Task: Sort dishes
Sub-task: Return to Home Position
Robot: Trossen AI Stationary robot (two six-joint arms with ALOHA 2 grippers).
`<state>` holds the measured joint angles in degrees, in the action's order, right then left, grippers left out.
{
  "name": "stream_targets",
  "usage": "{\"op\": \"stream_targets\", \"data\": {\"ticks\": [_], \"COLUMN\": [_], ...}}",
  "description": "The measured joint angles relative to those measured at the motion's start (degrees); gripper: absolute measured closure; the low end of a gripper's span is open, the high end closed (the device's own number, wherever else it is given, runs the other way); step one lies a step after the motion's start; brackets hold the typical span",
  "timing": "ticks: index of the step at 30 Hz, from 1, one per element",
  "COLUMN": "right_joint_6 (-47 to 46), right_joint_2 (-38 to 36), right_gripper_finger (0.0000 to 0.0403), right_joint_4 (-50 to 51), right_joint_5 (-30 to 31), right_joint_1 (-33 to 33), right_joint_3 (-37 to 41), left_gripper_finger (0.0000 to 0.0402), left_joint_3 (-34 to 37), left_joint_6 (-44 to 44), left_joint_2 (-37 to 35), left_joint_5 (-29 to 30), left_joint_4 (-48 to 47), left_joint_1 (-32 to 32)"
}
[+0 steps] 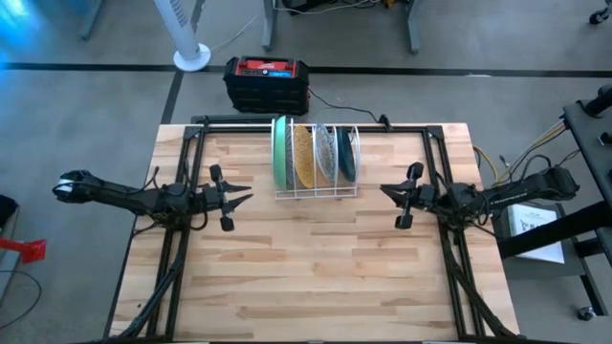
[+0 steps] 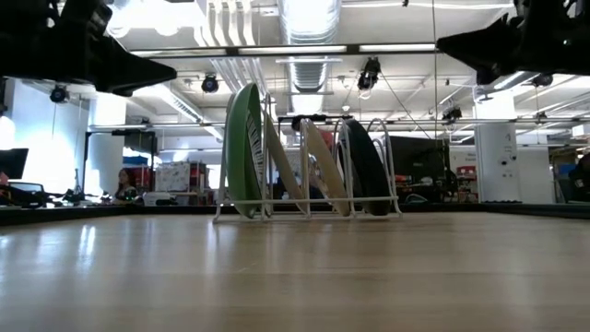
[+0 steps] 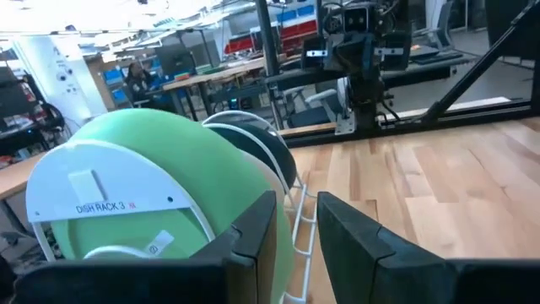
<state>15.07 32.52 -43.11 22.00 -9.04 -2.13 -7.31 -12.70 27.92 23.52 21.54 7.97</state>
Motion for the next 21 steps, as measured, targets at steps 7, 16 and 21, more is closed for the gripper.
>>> {"op": "stream_targets", "data": {"ticks": [7, 16, 21], "right_joint_6": [3.4, 5.4, 5.5], "right_joint_2": [-7.7, -16.6, -22.3], "right_gripper_finger": [0.0385, 0.0385, 0.0385], "right_joint_4": [-0.9, -0.5, 0.8], "right_joint_5": [-1.5, -4.5, -7.4], "right_joint_1": [-0.1, -0.1, -0.1], "right_joint_3": [0.5, 0.7, 0.8], "left_gripper_finger": [0.0325, 0.0325, 0.0325], "left_joint_3": [1.9, 2.0, 2.0], "left_joint_6": [1.9, 2.2, 1.8], "left_joint_2": [-1.6, -1.7, -1.7], "left_joint_5": [0.2, 1.5, 2.7], "left_joint_4": [0.0, -0.1, -0.1], "left_joint_1": [-0.1, -0.2, -0.2]}}
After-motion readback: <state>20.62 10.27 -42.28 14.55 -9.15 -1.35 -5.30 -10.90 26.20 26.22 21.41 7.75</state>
